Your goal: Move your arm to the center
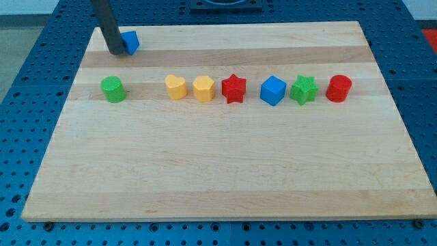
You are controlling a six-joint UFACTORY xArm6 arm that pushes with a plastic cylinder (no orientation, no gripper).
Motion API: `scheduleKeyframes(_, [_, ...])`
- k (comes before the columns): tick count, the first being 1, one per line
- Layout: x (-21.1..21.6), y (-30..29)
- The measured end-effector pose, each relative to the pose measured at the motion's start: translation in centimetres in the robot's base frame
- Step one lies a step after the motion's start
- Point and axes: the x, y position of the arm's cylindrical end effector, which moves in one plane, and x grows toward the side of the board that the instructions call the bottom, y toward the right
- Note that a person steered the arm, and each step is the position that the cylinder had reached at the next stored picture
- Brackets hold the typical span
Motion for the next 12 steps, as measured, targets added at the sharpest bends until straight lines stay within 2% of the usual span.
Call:
scheduleKeyframes(1, [-1.0,0.0])
scheduleKeyframes(6, [2.0,0.3])
scheduleKeyframes(9, [9.5,5.5])
scheduleKeyframes(11, [16.6,7.0])
scheduleKeyframes(12, [18.9,10.7])
